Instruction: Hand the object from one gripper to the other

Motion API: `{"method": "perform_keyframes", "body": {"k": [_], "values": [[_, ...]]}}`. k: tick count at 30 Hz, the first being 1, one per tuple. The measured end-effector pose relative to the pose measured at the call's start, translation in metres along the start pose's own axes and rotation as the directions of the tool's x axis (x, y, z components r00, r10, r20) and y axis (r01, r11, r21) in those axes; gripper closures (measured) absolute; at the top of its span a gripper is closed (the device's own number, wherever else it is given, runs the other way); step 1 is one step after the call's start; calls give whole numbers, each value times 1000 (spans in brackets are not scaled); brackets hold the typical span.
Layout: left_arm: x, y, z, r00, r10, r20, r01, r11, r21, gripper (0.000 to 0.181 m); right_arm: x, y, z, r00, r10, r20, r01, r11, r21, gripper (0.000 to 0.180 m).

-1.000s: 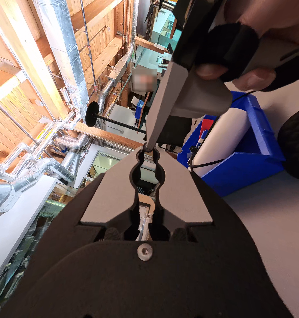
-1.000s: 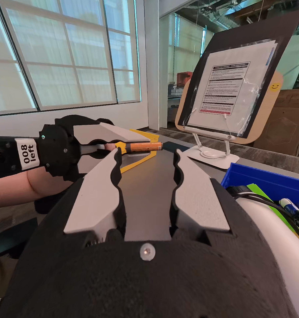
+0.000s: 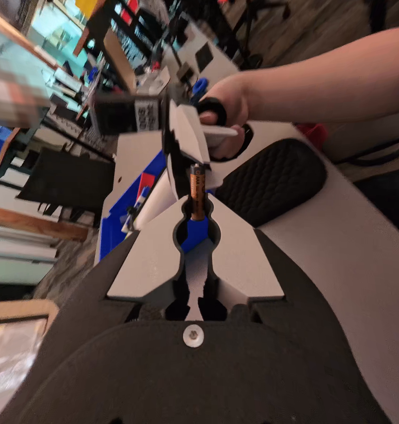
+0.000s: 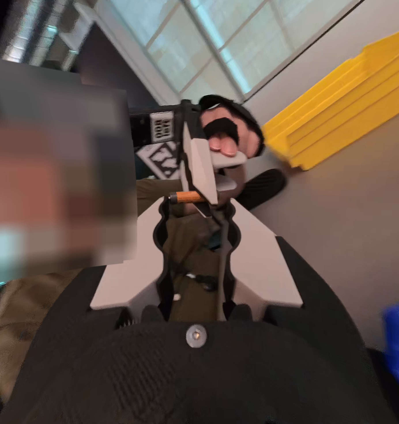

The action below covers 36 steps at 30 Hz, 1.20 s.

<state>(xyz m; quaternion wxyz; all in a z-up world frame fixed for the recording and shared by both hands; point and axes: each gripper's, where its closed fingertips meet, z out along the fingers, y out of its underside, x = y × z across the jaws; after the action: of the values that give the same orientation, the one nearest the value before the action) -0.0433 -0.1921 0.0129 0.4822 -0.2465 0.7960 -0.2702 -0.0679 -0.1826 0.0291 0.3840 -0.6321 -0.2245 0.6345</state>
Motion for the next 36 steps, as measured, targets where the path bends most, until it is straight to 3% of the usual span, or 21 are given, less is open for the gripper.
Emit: {"method": "perform_keyframes", "body": {"k": [1, 3, 5, 11, 16, 20, 28, 32, 36], "values": [[-6, 8, 0, 1000, -1, 26, 2, 999, -45, 173, 9, -4, -6, 994, -70, -89, 72, 997, 16, 129], [-15, 26, 1, 998, -3, 67, 13, 989, -149, 173, 25, -16, -19, 924, -251, -288, 270, 963, 27, 129], [-26, 44, 1, 992, 28, 126, 4, 968, -250, 173, 34, -28, -30, 831, -331, -446, 380, 925, 22, 131], [-42, 77, -1, 970, 91, 225, 19, 895, -446, 172, 55, -34, -28, 737, -269, -620, 343, 939, -1, 139], [-38, 77, 0, 973, 89, 212, 16, 894, -448, 172, 64, -34, -13, 755, -224, -617, 301, 953, 23, 147], [-39, 76, -2, 973, 84, 217, 21, 898, -440, 172, 65, -34, -3, 788, -214, -577, 284, 958, 33, 169], [-35, 70, -4, 982, 12, 190, 62, 923, -380, 172, 62, -35, -3, 816, -195, -544, 267, 962, 56, 172], [-32, 61, -5, 985, -56, 166, 108, 940, -323, 151, 58, -39, -11, 831, -162, -532, 255, 961, 104, 173], [-37, 53, -14, 979, -116, 168, 159, 950, -269, 148, 54, -41, -23, 839, -131, -528, 232, 964, 128, 172]]}}
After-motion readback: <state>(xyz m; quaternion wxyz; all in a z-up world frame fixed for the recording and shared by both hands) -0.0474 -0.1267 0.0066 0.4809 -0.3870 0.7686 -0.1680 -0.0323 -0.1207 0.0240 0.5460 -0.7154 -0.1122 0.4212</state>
